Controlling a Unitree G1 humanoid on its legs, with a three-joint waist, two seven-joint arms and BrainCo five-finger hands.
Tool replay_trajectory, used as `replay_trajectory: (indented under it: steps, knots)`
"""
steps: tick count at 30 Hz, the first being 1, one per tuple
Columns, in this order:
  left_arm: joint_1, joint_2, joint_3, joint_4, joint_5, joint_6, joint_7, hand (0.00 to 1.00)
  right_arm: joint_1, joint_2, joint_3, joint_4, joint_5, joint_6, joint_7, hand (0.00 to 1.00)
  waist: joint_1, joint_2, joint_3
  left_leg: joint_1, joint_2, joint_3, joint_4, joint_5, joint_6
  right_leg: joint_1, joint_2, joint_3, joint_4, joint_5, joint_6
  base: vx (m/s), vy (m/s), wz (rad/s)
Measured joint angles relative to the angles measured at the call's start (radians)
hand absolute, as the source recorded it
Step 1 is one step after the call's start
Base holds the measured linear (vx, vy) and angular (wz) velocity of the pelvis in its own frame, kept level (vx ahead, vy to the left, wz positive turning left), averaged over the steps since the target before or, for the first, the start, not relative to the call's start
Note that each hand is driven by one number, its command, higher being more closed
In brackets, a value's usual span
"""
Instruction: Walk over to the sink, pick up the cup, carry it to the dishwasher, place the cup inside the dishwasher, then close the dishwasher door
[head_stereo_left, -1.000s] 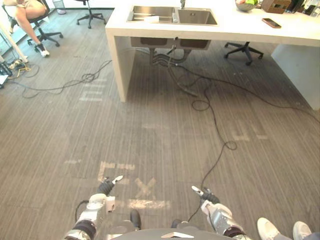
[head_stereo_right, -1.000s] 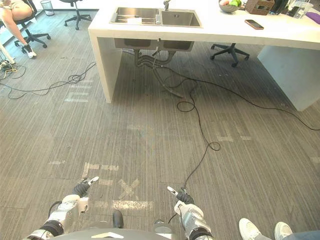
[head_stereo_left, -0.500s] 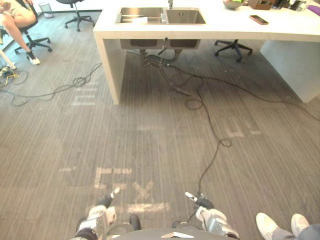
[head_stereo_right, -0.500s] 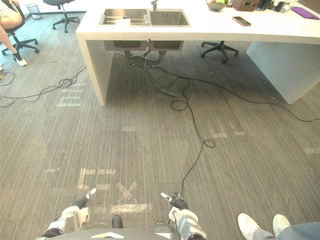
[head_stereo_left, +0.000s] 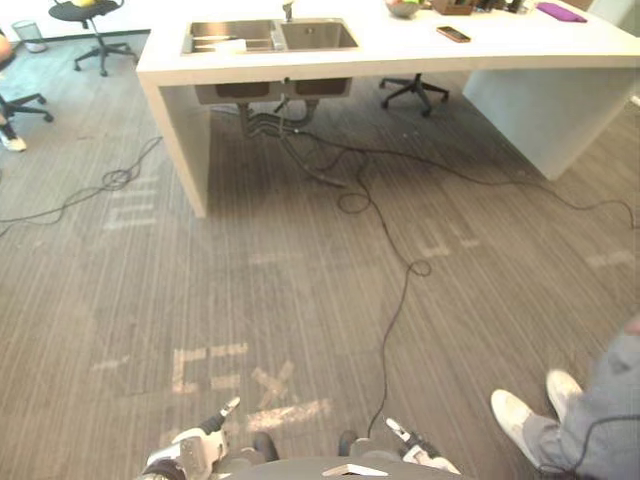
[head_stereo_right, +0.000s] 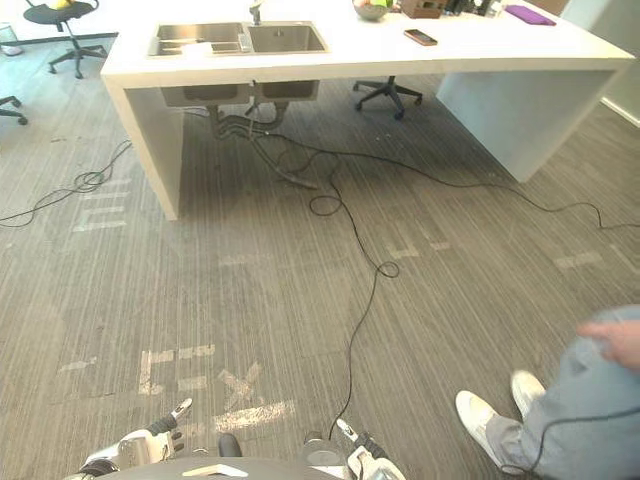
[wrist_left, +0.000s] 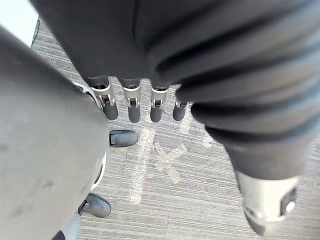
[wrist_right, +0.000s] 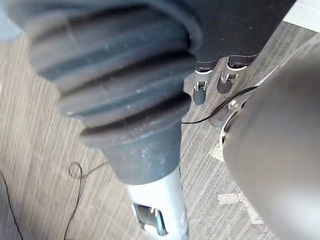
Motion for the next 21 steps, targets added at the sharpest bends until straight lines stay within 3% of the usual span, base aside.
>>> replay_trajectory:
  steps: [3, 7, 8, 10, 11, 13, 15, 16, 17, 18, 19, 21]
  knots:
    - [-0.008, 0.004, -0.034, 0.013, -0.051, -0.028, -0.012, 0.00, -0.010, 0.001, -0.007, 0.000, 0.002, -0.001, -0.009, 0.00, -0.011, -0.004, 0.007, 0.009, -0.028, 0.001, 0.000, -0.017, 0.014, -0.065, -0.054, -0.011, 0.168, -0.048, 0.018, 0.11, 0.040, 0.07]
    - [-0.008, -0.001, -0.032, 0.034, -0.103, -0.109, 0.013, 0.00, -0.020, -0.001, -0.013, -0.003, 0.003, -0.009, -0.017, 0.00, -0.022, 0.001, 0.038, 0.094, -0.030, -0.025, 0.002, -0.046, 0.023, -0.194, -0.119, -0.019, 0.546, -0.041, 0.006, 0.13, 0.019, 0.10]
    - [-0.005, -0.004, -0.032, 0.034, -0.124, -0.139, 0.014, 0.00, -0.001, 0.002, -0.030, -0.006, 0.007, -0.014, -0.016, 0.00, -0.029, 0.011, 0.045, 0.127, -0.016, -0.044, 0.007, -0.060, 0.020, -0.205, -0.124, -0.022, 0.566, -0.092, 0.004, 0.26, -0.022, 0.61]
    - [-0.003, -0.016, -0.032, 0.029, -0.156, -0.188, -0.011, 0.00, 0.026, 0.015, -0.038, -0.032, 0.023, -0.027, -0.019, 0.00, -0.029, 0.006, 0.045, 0.151, 0.004, -0.076, 0.008, -0.070, 0.010, -0.225, -0.121, -0.024, 0.504, -0.109, 0.005, 0.23, -0.037, 0.64]
    - [-0.003, -0.034, -0.033, 0.014, -0.153, -0.221, -0.024, 0.00, 0.046, 0.023, -0.041, -0.060, 0.023, -0.032, -0.020, 0.00, -0.029, 0.008, 0.045, 0.163, 0.016, -0.096, 0.012, -0.067, -0.004, -0.242, -0.125, -0.021, 0.415, -0.086, 0.002, 0.26, -0.064, 0.60]
    - [0.001, -0.064, -0.036, -0.051, -0.135, -0.245, -0.012, 0.00, 0.064, 0.032, -0.058, -0.092, 0.023, -0.030, -0.030, 0.00, -0.029, 0.013, 0.050, 0.139, 0.049, -0.115, 0.123, -0.128, -0.024, -0.248, -0.134, -0.012, 0.264, -0.014, 0.010, 0.28, -0.096, 0.39]
    - [0.015, -0.091, -0.033, -0.172, -0.140, -0.256, 0.018, 0.00, 0.097, 0.042, -0.072, -0.133, 0.021, -0.025, -0.044, 0.00, -0.026, 0.021, 0.057, 0.132, 0.100, -0.108, 0.279, -0.230, -0.074, -0.227, -0.130, -0.015, 0.143, 0.072, 0.005, 0.32, -0.205, 0.07]
    - [0.014, -0.093, -0.032, -0.196, -0.146, -0.257, 0.027, 0.00, 0.109, 0.042, -0.077, -0.140, 0.021, -0.023, -0.044, 0.00, -0.026, 0.018, 0.056, 0.138, 0.108, -0.106, 0.306, -0.253, -0.087, -0.218, -0.131, -0.019, 0.133, 0.085, 0.003, 0.32, -0.294, 0.14]
    - [0.015, -0.094, -0.031, -0.245, -0.153, -0.259, 0.035, 0.00, 0.136, 0.056, -0.078, -0.159, 0.020, -0.021, -0.046, 0.00, -0.023, 0.000, 0.052, 0.152, 0.116, -0.108, 0.345, -0.297, -0.112, -0.188, -0.136, -0.020, 0.125, 0.098, -0.007, 0.31, -0.349, 0.30]
    - [0.015, -0.085, -0.031, -0.282, -0.153, -0.263, 0.036, 0.00, 0.160, 0.085, -0.079, -0.160, 0.021, -0.020, -0.049, 0.00, -0.020, -0.034, 0.035, 0.153, 0.113, -0.113, 0.380, -0.339, -0.140, -0.156, -0.149, -0.017, 0.111, 0.105, -0.012, 0.31, -0.396, 0.33]
    - [0.014, -0.088, -0.028, -0.290, -0.151, -0.267, 0.037, 0.00, 0.172, 0.088, -0.088, -0.159, 0.022, -0.018, -0.050, 0.00, -0.018, -0.027, 0.036, 0.153, 0.128, -0.117, 0.398, -0.356, -0.154, -0.160, -0.146, -0.015, 0.131, 0.165, 0.003, 0.31, -0.419, 0.30]
    - [0.018, -0.145, -0.043, -0.312, -0.132, -0.267, 0.038, 0.00, 0.174, 0.024, -0.091, -0.157, 0.021, -0.019, -0.054, 0.00, -0.025, 0.060, 0.023, 0.150, 0.222, -0.120, 0.392, -0.382, -0.184, -0.207, -0.077, -0.046, 0.243, 0.072, -0.018, 0.27, -0.361, 0.11]
